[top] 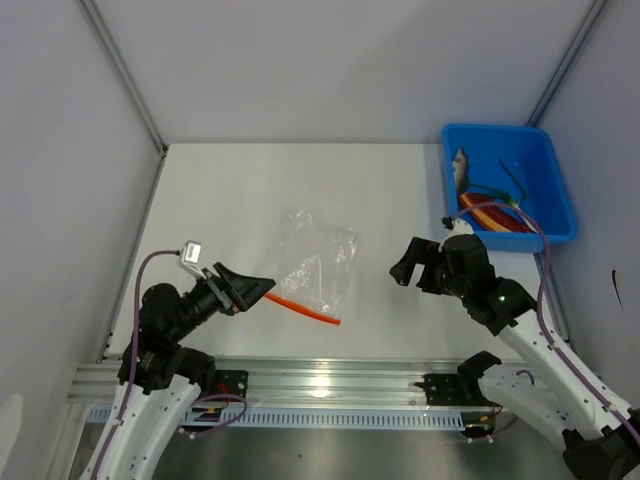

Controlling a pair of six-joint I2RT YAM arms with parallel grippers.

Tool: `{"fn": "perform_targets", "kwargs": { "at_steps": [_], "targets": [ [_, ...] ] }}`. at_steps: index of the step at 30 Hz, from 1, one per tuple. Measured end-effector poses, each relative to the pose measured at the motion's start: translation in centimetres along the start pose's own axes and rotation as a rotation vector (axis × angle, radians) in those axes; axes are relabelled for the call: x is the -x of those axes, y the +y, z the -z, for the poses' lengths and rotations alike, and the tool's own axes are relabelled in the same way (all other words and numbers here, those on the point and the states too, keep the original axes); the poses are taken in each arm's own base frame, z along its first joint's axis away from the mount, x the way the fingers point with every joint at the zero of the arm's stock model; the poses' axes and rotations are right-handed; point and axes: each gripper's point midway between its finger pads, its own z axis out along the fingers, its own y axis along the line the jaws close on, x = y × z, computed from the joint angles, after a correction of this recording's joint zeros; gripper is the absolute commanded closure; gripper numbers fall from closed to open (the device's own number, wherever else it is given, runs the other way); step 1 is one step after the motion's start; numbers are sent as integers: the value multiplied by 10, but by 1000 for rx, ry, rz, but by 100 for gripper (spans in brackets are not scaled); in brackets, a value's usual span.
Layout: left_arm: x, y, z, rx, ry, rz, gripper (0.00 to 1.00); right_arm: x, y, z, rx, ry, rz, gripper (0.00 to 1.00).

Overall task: Place the food in the zip-top bag and seal the zipper
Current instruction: Pick up the zipper food storage bag at the center of the board.

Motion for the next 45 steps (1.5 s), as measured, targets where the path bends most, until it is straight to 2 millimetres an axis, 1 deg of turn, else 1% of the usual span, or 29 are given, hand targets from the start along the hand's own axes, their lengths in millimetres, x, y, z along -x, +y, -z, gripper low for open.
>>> {"fn": "perform_targets", "kwargs": {
  "at_steps": [3,5,6,9,12,14,18,19,21,23,25,28,30,34,38,45],
  "targets": [
    [-2,4,0,30,20,3,1,-12,0,-11,-23,64,50,1],
    [-3,9,-1,66,34,12,1,-24,9,-17,-11,117,110,1],
    [-4,12,-1,86,46,21,0,-31,17,-21,-2,145,148,1],
    [-5,25,-2,187,75,43,1,-60,48,-33,33,230,301,1],
    [-4,33,-1,254,93,56,2,-90,79,-43,66,280,460,4],
    [-5,37,1,286,98,64,4,-112,97,-50,90,304,562,8],
    [-8,48,7,352,93,81,9,-145,112,-66,98,322,718,15],
    [-8,52,9,374,89,89,13,-150,112,-70,93,318,751,19],
    [-9,58,16,413,76,102,17,-160,115,-77,91,304,813,23],
    [-8,58,22,421,47,110,22,-166,118,-83,97,289,863,27],
    [-4,50,29,386,-5,109,26,-171,123,-88,114,271,901,28],
    [6,32,41,294,-102,98,27,-174,131,-100,132,243,952,29],
    [9,26,47,261,-139,99,28,-176,136,-110,137,227,982,31],
    [11,25,51,266,-158,110,28,-182,143,-130,134,210,1032,37],
    [9,28,52,282,-155,116,28,-187,141,-143,127,198,1074,42],
    [10,26,54,272,-166,120,29,-178,141,-160,117,161,1091,49]
  ]
}}
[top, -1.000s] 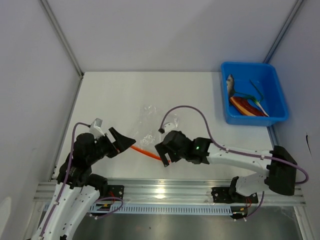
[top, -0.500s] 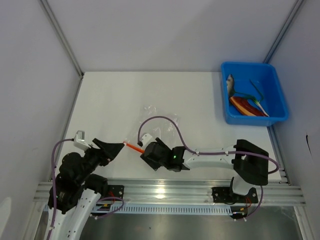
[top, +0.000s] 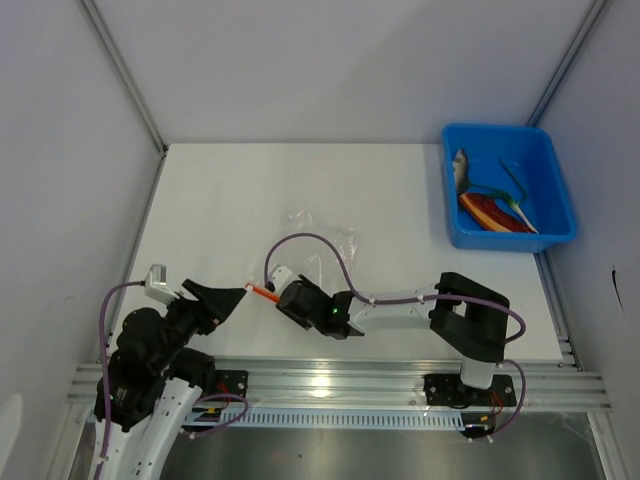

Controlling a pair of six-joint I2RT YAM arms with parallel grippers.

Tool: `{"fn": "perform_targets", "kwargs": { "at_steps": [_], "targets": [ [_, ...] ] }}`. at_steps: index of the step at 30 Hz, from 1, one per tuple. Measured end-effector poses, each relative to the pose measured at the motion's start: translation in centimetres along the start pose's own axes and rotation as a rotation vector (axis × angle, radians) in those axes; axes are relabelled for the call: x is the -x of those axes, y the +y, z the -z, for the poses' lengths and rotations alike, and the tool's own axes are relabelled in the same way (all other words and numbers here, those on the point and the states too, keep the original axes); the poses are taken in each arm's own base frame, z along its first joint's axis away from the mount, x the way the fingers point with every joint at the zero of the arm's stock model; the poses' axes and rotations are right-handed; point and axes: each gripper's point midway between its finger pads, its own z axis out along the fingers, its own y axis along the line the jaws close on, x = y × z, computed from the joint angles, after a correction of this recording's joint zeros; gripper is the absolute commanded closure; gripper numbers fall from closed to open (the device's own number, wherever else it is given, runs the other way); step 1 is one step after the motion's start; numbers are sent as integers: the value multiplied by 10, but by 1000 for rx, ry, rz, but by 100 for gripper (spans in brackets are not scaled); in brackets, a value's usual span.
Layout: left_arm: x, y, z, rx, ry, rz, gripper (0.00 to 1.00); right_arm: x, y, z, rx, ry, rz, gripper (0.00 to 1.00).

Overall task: Place the food in the zip-top bag and seal the zipper
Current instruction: Pick up the zipper food storage bag at the center of the board.

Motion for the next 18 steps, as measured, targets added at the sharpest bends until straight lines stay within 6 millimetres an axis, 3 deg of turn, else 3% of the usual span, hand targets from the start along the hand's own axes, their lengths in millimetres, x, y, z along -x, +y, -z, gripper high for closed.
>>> {"fn": "perform_targets", "kwargs": {
  "at_steps": [11,14,15,18],
  "targets": [
    [-4,-2,0,-13,20,1,30,-7,-10,-23,-30,24,3,44],
    [-4,-1,0,-11,22,1,30,-4,-9,-25,-28,10,0,56],
    [-4,-1,0,-11,23,2,30,-4,-8,-26,-28,10,0,66],
    [-5,0,-1,-8,27,2,30,-5,-8,-29,-30,8,-2,82]
  ]
}}
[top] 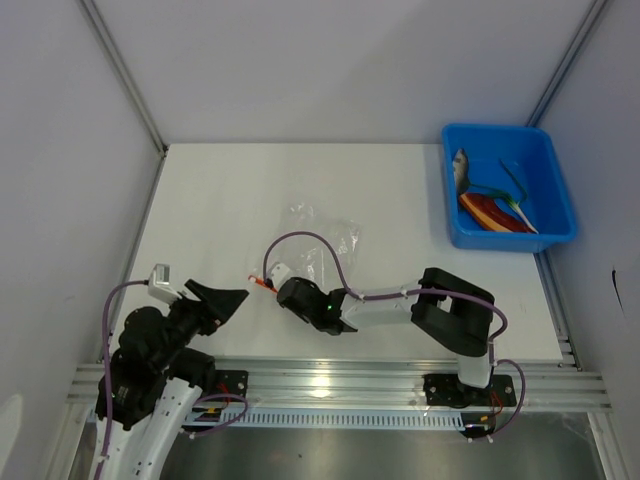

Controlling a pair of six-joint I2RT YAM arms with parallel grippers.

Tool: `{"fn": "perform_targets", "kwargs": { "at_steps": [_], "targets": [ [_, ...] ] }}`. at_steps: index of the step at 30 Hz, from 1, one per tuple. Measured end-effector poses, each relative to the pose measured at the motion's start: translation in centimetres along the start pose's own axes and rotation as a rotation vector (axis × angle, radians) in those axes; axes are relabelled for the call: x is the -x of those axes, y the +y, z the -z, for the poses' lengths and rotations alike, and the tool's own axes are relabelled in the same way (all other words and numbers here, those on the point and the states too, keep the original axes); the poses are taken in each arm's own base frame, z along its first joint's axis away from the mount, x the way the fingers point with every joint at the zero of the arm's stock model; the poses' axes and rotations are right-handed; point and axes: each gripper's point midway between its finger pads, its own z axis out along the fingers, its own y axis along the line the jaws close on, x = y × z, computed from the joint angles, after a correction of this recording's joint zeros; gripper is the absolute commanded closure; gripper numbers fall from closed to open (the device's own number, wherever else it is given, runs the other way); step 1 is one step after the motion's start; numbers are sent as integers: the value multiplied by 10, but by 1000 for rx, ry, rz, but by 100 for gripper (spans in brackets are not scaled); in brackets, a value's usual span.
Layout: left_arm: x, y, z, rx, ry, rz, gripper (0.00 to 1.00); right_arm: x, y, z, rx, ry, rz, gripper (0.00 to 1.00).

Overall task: Place the food in the zip-top bag and seal the zipper
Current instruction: Pick up the zipper food storage bag at the center of the board.

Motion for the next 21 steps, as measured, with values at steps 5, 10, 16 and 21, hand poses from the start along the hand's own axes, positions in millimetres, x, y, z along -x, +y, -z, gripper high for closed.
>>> {"fn": "perform_targets", "kwargs": {
  "at_steps": [5,10,16,21],
  "targets": [
    [-3,1,-3,0,18,1,29,1,-2,-2,-3,-3,-13,99],
    [-14,9,-14,26,84,12,29,10,-3,1,-2,4,-37,100],
    [-30,18,-30,51,182,32,29,39,-11,24,13,-44,-95,100],
    [-30,12,-32,13,185,26,30,63,-21,40,25,-101,-141,100]
  ]
}}
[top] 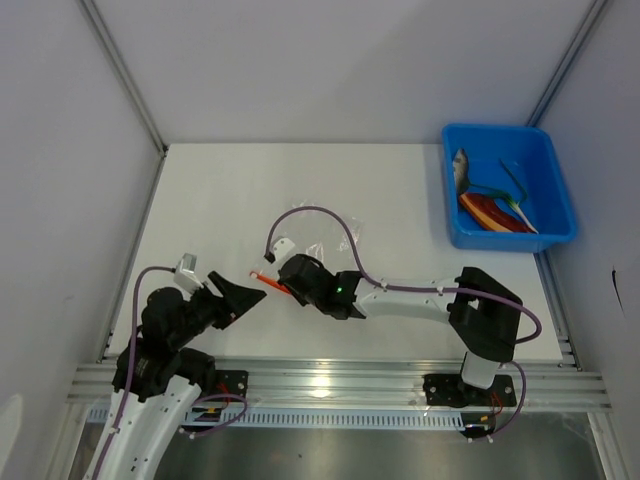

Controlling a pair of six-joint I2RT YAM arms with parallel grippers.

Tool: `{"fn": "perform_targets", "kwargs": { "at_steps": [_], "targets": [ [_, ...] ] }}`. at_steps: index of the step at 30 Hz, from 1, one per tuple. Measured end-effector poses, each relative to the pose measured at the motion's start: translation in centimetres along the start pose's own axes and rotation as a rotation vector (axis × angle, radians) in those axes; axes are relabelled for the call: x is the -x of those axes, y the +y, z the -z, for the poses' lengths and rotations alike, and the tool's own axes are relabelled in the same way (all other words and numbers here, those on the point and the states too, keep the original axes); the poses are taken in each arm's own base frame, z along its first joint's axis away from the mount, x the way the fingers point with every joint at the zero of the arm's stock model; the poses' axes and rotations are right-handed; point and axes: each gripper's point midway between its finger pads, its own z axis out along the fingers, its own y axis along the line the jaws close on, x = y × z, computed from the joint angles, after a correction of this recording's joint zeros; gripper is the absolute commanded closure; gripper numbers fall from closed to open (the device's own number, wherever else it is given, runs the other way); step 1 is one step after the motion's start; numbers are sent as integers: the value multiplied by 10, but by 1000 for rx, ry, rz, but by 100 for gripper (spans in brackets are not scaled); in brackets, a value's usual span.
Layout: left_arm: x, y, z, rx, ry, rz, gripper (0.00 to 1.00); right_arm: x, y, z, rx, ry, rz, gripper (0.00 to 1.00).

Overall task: Place the food in the zip-top bag and seal the zipper
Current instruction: Pick up the zipper food storage bag at the center of the board.

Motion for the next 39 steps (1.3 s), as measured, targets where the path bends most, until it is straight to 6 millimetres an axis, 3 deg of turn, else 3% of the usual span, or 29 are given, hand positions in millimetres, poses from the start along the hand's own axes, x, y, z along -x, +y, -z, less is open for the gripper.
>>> {"fn": "perform_targets", "kwargs": {
  "at_steps": [1,2,3,8,15,25,39],
  "targets": [
    [0,-1,0,-5,1,-1,30,1,-1,1,3,-2,-1,90],
    [0,-2,0,-8,3,-2,31,1,-1,1,7,-1,0,57],
    [0,-2,0,-8,4,-1,31,1,-1,1,11,2,6,48],
    [0,-5,5,-41,-20,-14,31,-9,-4,-5,5,26,78,38],
    [2,-12,17,-99,-73,-39,31,-35,-7,-18,-20,84,185,41],
    [1,-5,17,-69,-70,-30,31,-48,2,-30,-73,87,286,46],
    [0,-3,18,-59,-66,-27,31,-55,-15,-43,-257,77,420,53]
  ]
}}
